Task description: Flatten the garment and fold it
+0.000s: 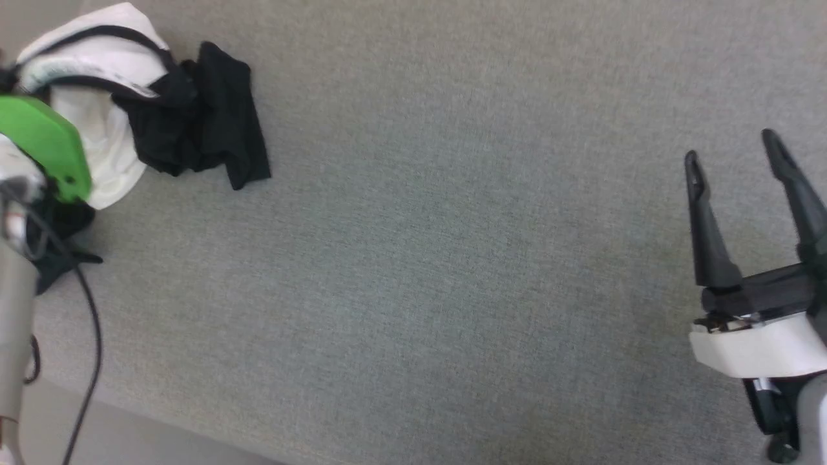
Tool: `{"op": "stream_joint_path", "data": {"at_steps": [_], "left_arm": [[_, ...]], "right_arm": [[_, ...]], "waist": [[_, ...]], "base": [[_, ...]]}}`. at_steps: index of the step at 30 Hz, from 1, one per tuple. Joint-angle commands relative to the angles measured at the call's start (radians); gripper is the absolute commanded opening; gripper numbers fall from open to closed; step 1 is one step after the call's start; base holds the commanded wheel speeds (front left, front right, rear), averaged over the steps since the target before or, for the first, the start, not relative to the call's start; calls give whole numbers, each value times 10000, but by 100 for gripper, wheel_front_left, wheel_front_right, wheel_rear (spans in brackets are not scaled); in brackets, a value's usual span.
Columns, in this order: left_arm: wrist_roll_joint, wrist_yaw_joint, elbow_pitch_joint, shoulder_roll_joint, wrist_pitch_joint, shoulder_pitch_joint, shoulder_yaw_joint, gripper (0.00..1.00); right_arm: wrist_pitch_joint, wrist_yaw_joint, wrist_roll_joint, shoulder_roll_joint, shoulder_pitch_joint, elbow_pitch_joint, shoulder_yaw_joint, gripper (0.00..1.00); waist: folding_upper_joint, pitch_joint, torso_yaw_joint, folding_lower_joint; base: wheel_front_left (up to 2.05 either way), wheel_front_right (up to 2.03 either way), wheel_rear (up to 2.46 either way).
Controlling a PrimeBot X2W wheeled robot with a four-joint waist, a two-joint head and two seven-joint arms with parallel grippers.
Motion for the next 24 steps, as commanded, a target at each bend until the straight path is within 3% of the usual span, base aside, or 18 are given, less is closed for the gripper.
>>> {"op": "stream_joint_path", "data": {"at_steps": [1, 8, 16, 24], "left_arm": [[-68, 73, -142, 110, -175, -259, 140, 0], [-599, 153, -769, 308, -182, -1175, 701, 0], [-756, 158, -1801, 278, 381, -2495, 647, 0], [-1290, 258, -2515, -737, 660, -4160, 514, 0]], "right_arm": [[-159, -17, 93, 110, -158, 141, -14, 100], [-751, -17, 143, 675, 40, 904, -267, 100], [-1327, -17, 297, 1117, 518, 1678, -665, 100], [-1648, -17, 764, 1187, 919, 2145, -1248, 100]], "waist": [[0, -563, -15, -1], [0, -1851, -196, -1], [0, -3264, -663, -1], [0, -4102, -1086, -1]], "base": [[0, 0, 0], [0, 0, 0], [0, 0, 0], [0, 0, 0]]}}
